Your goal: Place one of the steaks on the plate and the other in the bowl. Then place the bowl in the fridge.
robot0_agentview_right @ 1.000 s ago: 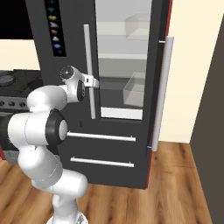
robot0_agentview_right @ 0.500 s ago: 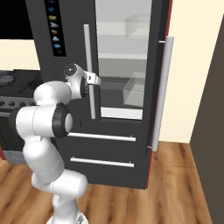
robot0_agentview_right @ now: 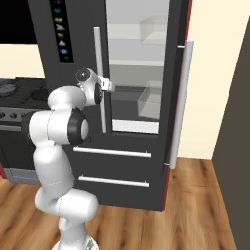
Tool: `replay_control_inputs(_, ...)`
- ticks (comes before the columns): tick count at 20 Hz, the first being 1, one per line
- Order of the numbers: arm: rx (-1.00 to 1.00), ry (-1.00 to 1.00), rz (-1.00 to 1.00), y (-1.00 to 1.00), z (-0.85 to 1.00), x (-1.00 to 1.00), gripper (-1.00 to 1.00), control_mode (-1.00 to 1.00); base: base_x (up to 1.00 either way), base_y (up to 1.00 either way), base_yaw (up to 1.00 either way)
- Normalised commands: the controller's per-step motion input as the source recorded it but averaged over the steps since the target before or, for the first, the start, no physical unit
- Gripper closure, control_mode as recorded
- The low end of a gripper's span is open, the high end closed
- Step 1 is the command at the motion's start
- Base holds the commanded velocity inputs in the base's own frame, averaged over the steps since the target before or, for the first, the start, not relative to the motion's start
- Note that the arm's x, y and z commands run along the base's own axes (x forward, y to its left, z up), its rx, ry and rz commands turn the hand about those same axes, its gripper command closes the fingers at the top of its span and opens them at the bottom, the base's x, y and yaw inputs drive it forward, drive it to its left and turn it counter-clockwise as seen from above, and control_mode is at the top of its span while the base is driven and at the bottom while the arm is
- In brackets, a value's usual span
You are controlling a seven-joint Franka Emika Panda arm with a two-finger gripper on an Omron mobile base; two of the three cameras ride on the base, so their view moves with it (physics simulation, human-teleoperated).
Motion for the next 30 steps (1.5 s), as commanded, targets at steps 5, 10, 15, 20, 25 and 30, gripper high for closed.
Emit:
replay_control_inputs(5, 0.0, 0.0, 0.0, 0.0, -0.01, 0.46, -1.0, -1.0, 0.0, 0.0, 0.0)
replay_control_inputs(10, 0.0, 0.0, 0.0, 0.02, 0.0, 0.41, -1.0, -1.0, 0.0, 0.0, 0.0)
replay_control_inputs(15, 0.0, 0.0, 0.0, 0.01, 0.0, 0.24, -1.0, -1.0, 0.0, 0.0, 0.0)
replay_control_inputs(20, 0.0, 0.0, 0.0, 0.01, 0.0, 0.26, 1.0, -1.0, 0.0, 0.0, 0.0)
replay_control_inputs(25, 0.0, 0.0, 0.0, 0.0, 0.0, 0.08, 1.0, -1.0, 0.0, 0.0, 0.0)
replay_control_inputs(30, 0.0, 0.04, -0.04, 0.0, 0.0, -0.01, 1.0, -1.0, 0.0, 0.0, 0.0)
